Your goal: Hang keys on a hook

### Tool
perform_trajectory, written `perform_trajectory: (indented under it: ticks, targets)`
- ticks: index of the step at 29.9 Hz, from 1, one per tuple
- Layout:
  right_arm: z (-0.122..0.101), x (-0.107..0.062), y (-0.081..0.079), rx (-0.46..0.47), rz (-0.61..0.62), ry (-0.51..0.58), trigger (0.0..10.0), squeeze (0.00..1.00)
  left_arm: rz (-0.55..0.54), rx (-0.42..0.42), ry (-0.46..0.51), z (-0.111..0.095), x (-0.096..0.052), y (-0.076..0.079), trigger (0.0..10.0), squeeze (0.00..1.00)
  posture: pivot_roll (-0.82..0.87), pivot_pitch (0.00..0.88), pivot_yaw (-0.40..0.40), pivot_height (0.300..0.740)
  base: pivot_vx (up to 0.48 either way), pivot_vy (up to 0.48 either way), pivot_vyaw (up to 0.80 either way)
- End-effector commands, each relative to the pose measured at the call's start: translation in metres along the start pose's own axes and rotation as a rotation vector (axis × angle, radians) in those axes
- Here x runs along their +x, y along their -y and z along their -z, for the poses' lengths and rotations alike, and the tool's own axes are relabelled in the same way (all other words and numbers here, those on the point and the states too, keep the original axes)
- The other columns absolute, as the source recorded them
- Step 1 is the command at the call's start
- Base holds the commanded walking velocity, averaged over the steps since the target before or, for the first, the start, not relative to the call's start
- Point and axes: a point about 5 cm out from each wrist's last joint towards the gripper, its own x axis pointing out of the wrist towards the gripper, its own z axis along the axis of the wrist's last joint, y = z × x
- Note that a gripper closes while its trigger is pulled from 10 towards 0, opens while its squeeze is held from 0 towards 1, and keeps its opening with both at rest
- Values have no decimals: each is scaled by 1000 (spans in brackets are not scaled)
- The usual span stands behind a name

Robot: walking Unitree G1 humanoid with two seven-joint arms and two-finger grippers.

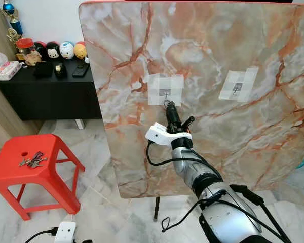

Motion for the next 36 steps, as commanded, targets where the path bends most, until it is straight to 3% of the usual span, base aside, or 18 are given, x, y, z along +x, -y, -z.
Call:
perform_trajectory:
  ticks: [1, 5, 6, 7, 8, 9, 19, 24, 28, 29, 30, 31, 36]
  targets:
    - [-3, 5, 4, 23, 0, 2, 10000, 0, -3, -10, -11, 4, -1, 0, 10000, 0, 134, 0, -58, 740, 0, 0, 0]
    - [-4, 5, 3, 46, -4, 1, 10000, 0, -3, -11, -12, 5, -1, 0, 10000, 0, 135, 0, -59, 740, 0, 0, 0]
    - [-5, 5, 3, 58, -1, 0, 10000, 553, -4, -11, -13, 5, -1, 0, 10000, 0, 135, 0, -59, 740, 0, 0, 0]
    - [-5, 5, 3, 64, 1, -1, 10000, 553, -5, -11, -14, 5, -1, 0, 10000, 0, 135, 0, -59, 740, 0, 0, 0]
    - [-5, 4, 3, 70, 3, -1, 10000, 698, -5, -11, -14, 5, -1, 0, 10000, 0, 135, 0, -59, 740, 0, 0, 0]
    - [-5, 4, 3, 77, 3, -1, 10000, 1000, -5, -12, -14, 5, -1, 0, 10000, 0, 135, 0, -59, 740, 0, 0, 0]
    - [-9, 0, -1, 90, -5, 23, 10000, 1000, -3, -12, -16, 6, -2, 0, 10000, 0, 132, 0, -59, 740, 0, 0, 0]
    - [-7, -5, -4, 185, 0, 3, 10000, 1000, -3, -13, -17, 6, -2, 0, 10000, 0, 127, 0, -59, 740, 0, 0, 0]
    - [-11, -14, -13, 330, -70, 14, 10000, 996, 0, -11, -19, 7, -2, 0, 10000, 0, 119, 0, -60, 740, 0, 0, 0]
    - [-12, -18, -18, 367, -106, 17, 10000, 933, 1, -11, -19, 7, -2, 1, 10000, 0, 119, 0, -60, 740, 0, 0, 0]
    - [-13, -21, -20, 390, -129, 20, 10000, 580, 1, -11, -19, 7, -2, 1, 10000, 0, 119, 0, -60, 740, 0, 0, 0]
    - [-11, -27, -25, 438, -153, 3, 10000, 0, 2, -12, -18, 7, -2, 2, 10000, 0, 121, 0, -64, 740, 0, 0, 0]
    - [-8, -48, -42, 604, -287, -27, 10000, 0, 2, -14, -17, 7, -1, 3, 10000, 0, 117, 0, -66, 740, 0, 0, 0]
